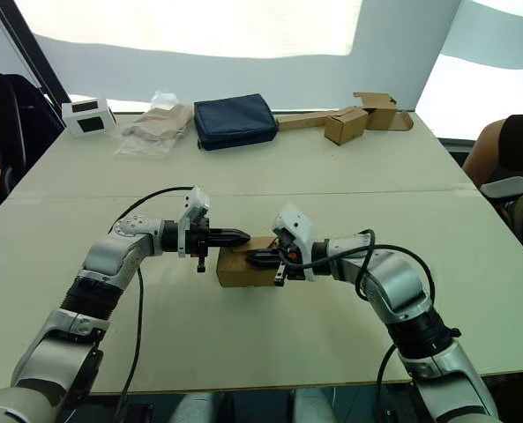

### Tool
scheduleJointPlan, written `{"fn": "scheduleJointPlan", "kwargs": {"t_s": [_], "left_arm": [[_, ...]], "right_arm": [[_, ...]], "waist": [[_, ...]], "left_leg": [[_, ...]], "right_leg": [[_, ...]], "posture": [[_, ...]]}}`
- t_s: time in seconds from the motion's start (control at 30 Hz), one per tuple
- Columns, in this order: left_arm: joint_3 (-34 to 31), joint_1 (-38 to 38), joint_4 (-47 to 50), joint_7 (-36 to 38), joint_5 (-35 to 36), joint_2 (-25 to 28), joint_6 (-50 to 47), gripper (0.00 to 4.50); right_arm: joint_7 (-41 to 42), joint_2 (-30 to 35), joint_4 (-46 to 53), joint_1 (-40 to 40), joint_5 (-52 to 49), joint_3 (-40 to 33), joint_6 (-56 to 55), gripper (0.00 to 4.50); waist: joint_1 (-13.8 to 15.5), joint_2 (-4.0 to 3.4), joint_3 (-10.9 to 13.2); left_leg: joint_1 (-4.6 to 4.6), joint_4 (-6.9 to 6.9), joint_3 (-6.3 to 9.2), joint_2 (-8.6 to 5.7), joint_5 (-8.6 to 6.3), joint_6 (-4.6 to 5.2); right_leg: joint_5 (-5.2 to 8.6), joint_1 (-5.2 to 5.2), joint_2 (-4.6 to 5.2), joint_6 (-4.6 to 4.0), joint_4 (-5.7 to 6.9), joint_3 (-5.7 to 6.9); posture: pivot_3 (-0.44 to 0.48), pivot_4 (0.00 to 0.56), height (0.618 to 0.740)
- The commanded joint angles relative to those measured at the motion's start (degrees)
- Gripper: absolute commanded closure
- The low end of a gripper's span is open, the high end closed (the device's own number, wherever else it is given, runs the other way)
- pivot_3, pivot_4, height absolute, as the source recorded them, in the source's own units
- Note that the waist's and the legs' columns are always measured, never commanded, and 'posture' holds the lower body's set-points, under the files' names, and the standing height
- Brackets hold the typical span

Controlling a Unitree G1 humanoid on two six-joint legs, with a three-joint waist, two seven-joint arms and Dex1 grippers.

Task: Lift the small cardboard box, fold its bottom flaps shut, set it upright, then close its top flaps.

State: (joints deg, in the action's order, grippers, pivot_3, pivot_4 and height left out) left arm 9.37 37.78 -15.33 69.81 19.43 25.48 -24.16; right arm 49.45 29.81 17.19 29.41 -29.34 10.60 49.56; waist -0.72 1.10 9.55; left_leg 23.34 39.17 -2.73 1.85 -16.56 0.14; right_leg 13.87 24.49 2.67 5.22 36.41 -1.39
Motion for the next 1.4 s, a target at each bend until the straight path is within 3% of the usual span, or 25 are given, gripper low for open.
{"fn": "scheduleJointPlan", "kwargs": {"t_s": [0.03, 0.3, 0.93, 1.2, 1.4], "left_arm": [[0.8, -0.9, 0.2, 0.5, -1.1, 0.5, 1.2, 4.48], [-1.8, 1.5, 4.3, -0.1, 2.2, 0.9, -2.0, 4.48], [1.4, -5.5, 8.8, -2.0, -0.1, 3.9, -4.0, 4.48], [-5.5, -5.0, 13.9, -5.9, 4.8, 5.1, -7.9, 4.48], [-14.0, -8.1, 24.0, -7.5, 12.7, 11.1, -16.5, 4.48]], "right_arm": [[-1.4, -0.1, 3.8, 1.3, -2.7, -3.7, 1.0, 4.5], [-4.2, 0.9, 4.5, 2.2, -3.0, -5.9, 1.3, 4.5], [-2.5, 1.9, -7.5, -2.5, 10.4, 6.1, -9.1, 4.5], [-3.2, -1.2, 0.7, -0.3, -0.3, -4.4, -4.1, 4.5], [-2.7, 4.7, 8.0, -0.8, -6.3, -11.4, 2.2, 4.5]], "waist": [[0.0, 0.0, 0.0], [0.0, 0.0, 0.0], [0.0, -0.01, 0.0], [0.0, -0.01, 0.0], [-0.1, -0.01, 0.0]], "left_leg": [[-0.01, 0.0, 0.0, 0.0, 0.0, 0.0], [0.01, 0.0, 0.0, 0.0, 0.0, 0.0], [-0.1, 0.0, -0.03, -0.01, 0.0, 0.0], [0.0, 0.0, 0.01, 0.04, 0.0, 0.0], [0.04, -0.04, 0.01, 0.1, 0.0, 0.0]], "right_leg": [[0.0, 0.0, 0.0, 0.0, 0.0, 0.0], [0.0, 0.0, 0.0, -0.01, 0.0, 0.0], [0.01, -0.1, 0.0, -0.02, -0.02, -0.01], [0.0, 0.01, -0.01, 0.01, 0.0, -0.01], [0.0, 0.07, 0.03, 0.01, -0.01, 0.0]], "posture": [[0.0, 0.15, 0.74], [0.0, 0.15, 0.74], [0.0, 0.15, 0.74], [0.0, 0.15, 0.74], [0.0, 0.15, 0.74]]}}
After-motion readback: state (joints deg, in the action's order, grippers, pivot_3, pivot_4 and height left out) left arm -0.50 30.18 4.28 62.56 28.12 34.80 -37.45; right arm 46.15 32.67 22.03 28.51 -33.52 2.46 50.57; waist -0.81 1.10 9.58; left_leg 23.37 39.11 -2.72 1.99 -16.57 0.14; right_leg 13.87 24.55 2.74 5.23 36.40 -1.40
